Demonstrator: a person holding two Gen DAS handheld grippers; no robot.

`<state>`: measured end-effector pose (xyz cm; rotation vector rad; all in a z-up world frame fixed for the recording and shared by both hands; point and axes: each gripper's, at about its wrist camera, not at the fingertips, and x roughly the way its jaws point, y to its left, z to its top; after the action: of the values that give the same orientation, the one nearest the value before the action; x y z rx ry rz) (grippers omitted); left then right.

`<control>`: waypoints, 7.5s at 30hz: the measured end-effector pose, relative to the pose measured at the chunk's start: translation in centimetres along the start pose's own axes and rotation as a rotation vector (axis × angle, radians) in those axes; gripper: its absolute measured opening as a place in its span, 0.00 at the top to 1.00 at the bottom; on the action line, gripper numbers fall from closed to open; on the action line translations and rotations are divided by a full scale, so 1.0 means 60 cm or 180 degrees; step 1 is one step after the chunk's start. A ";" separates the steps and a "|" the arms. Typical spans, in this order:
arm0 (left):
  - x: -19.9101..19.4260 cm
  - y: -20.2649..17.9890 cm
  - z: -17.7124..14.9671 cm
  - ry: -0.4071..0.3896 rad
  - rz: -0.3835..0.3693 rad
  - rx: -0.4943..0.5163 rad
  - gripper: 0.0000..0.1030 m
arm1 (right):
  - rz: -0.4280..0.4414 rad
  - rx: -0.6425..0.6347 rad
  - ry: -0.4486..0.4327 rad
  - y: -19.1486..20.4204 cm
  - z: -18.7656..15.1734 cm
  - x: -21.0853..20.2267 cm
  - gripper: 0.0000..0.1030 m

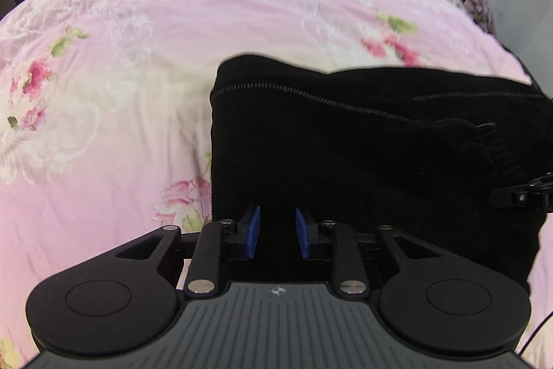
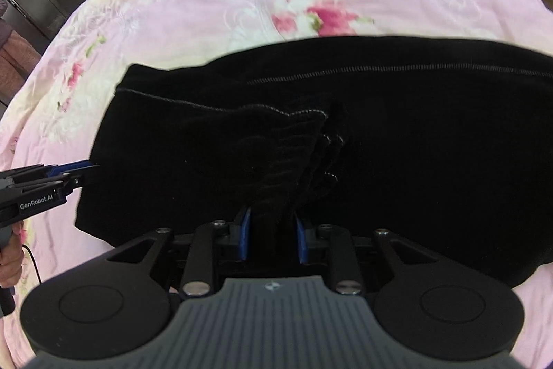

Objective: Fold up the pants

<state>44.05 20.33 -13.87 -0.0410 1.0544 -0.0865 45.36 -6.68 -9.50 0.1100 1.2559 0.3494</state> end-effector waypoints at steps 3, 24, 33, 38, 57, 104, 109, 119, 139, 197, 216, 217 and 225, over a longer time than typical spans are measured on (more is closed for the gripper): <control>0.028 -0.006 -0.009 0.0081 0.0065 0.0007 0.72 | 0.0009 -0.0021 0.0035 -0.012 -0.010 0.027 0.79; -0.014 0.034 0.058 -0.0365 0.0143 -0.0296 0.73 | 0.0576 0.0903 -0.0095 -0.132 0.051 0.058 0.48; 0.045 0.020 0.077 -0.0265 0.0190 -0.0289 0.73 | 0.0632 0.0607 -0.0301 -0.119 0.052 0.058 0.72; 0.029 0.029 0.095 -0.0515 0.0141 -0.0400 0.73 | 0.0476 0.0193 -0.0615 -0.090 0.082 0.016 0.77; 0.056 0.034 0.124 -0.0150 0.0298 -0.0380 0.78 | -0.0009 0.0053 -0.0370 -0.078 0.114 0.093 0.56; -0.058 -0.322 0.035 -0.0092 0.0051 0.0879 0.71 | -0.0516 0.0614 -0.0431 -0.385 -0.094 -0.225 0.46; -0.001 -0.397 0.059 -0.0049 0.0052 0.0882 0.71 | -0.0307 0.1198 -0.0532 -0.498 -0.116 -0.236 0.42; 0.114 -0.417 0.110 0.0089 0.0172 0.0437 0.71 | 0.0254 0.2020 -0.0634 -0.628 -0.105 -0.172 0.39; 0.156 -0.418 0.099 0.0387 0.0201 0.0898 0.70 | 0.0279 0.1636 -0.0999 -0.589 -0.048 -0.200 0.72; -0.019 0.010 0.101 -0.0176 -0.0822 -0.0703 0.47 | -0.0706 -0.1005 0.0002 0.071 0.082 -0.054 0.43; -0.004 -0.065 0.130 -0.0262 -0.0546 -0.0605 0.73 | -0.0066 -0.0915 0.0230 -0.005 0.022 0.019 0.52; -0.023 -0.067 0.136 -0.0297 -0.0563 -0.0543 0.74 | -0.0042 -0.0891 0.0218 -0.007 0.022 0.012 0.52; -0.108 -0.064 0.160 -0.0241 -0.0421 -0.0252 0.77 | -0.0037 -0.0727 -0.0042 -0.019 0.045 -0.056 0.50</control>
<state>49.04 17.02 -3.21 -0.1845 0.9785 -0.1619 47.26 -8.55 -5.88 -0.0898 1.1950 0.4786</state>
